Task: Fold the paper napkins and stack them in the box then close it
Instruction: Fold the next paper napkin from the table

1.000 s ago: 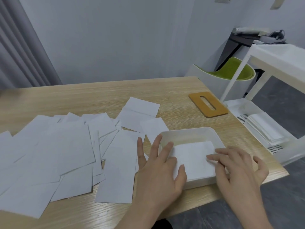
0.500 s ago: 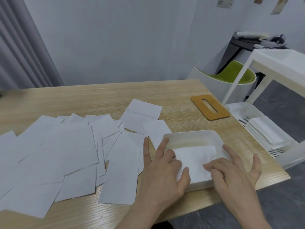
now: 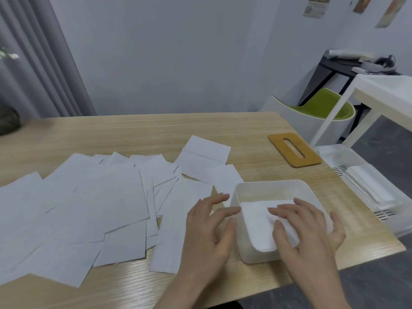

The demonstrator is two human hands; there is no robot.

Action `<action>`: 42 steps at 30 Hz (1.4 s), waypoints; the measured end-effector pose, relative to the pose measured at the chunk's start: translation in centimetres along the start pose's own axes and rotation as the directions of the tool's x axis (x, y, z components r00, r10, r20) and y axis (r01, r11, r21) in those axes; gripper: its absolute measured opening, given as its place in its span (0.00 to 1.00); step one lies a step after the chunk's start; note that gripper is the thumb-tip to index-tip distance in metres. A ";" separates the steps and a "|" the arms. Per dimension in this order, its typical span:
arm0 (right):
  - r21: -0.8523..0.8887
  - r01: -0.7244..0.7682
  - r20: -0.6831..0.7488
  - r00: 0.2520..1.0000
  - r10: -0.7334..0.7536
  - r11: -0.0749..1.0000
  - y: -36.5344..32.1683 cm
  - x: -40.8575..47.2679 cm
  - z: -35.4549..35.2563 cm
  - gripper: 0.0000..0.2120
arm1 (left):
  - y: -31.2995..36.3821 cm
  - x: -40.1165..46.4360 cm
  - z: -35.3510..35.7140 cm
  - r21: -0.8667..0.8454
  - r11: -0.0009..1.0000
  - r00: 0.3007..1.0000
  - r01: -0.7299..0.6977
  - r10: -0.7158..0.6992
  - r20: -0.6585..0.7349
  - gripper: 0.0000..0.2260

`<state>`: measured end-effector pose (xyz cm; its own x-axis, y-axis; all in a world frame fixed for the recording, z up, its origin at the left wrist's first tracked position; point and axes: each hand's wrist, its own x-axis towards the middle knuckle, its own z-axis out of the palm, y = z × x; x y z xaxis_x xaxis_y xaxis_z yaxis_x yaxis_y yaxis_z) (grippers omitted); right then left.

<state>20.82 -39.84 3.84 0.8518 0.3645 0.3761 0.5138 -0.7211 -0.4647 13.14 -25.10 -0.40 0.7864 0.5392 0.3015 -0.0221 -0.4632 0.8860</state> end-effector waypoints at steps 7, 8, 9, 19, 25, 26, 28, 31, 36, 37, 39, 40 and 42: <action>0.085 0.119 0.046 0.991 -0.124 0.989 -3.3 -0.1 1.5 0.17 | -2.5 -0.7 -4.5 0.105 0.993 0.996 0.051 -0.043 -0.080 0.12; 0.095 0.138 0.049 0.989 -0.143 0.986 -3.8 -0.1 1.9 0.16 | -3.0 -0.9 -5.1 0.124 0.991 0.995 0.042 -0.030 -0.095 0.13; 0.105 0.155 0.055 0.985 -0.162 0.982 -4.2 -0.1 2.3 0.16 | -3.5 -0.9 -5.7 0.145 0.989 0.994 0.031 -0.015 -0.109 0.13; 0.202 0.300 0.224 0.913 -0.342 0.933 -7.7 -0.4 6.5 0.13 | -8.4 -1.9 -8.8 0.562 0.825 0.996 -0.062 0.018 0.084 0.18; 0.177 0.228 0.436 0.854 -0.284 0.957 -7.4 0.1 10.0 0.20 | -10.0 -2.4 -8.9 0.576 0.809 0.992 -0.119 0.071 0.104 0.17; 0.175 0.199 0.447 0.857 -0.258 0.964 -7.5 0.4 10.6 0.21 | -10.1 -2.4 -8.9 0.574 0.810 0.992 -0.120 0.071 0.107 0.18; 0.161 0.120 0.445 0.877 -0.180 0.980 -7.6 1.0 11.6 0.22 | -10.1 -2.4 -9.0 0.577 0.808 0.991 -0.117 0.062 0.115 0.18; 0.122 0.003 0.431 0.901 -0.056 0.993 -7.5 1.8 12.8 0.25 | -10.1 -2.5 -8.9 0.582 0.806 0.991 -0.111 0.047 0.125 0.18; 0.084 -0.113 0.475 0.878 0.060 0.990 -7.4 2.9 13.5 0.26 | -9.9 -2.5 -9.1 0.585 0.803 0.991 -0.110 0.041 0.130 0.17; 0.087 -0.118 0.472 0.879 0.063 0.989 -7.5 3.0 13.4 0.25 | -9.9 -2.5 -9.1 0.587 0.802 0.991 -0.110 0.041 0.129 0.17; 0.077 -0.091 0.461 0.886 0.046 0.993 -7.4 3.1 13.4 0.22 | -10.0 -2.5 -9.1 0.588 0.802 0.991 -0.109 0.041 0.128 0.17; 0.064 -0.068 0.457 0.889 0.031 0.996 -7.3 3.1 13.3 0.21 | -9.9 -2.5 -9.1 0.588 0.801 0.991 -0.109 0.041 0.128 0.17; 0.053 -0.026 0.450 0.893 -0.001 0.998 -7.2 3.0 13.2 0.18 | -10.0 -2.5 -9.1 0.589 0.801 0.991 -0.108 0.040 0.128 0.17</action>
<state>21.06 -25.76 -2.26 0.8062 0.5911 -0.0240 0.4963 -0.6979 -0.5163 5.81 -15.45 -6.77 0.8572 0.4259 0.2895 0.2608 -0.8438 0.4691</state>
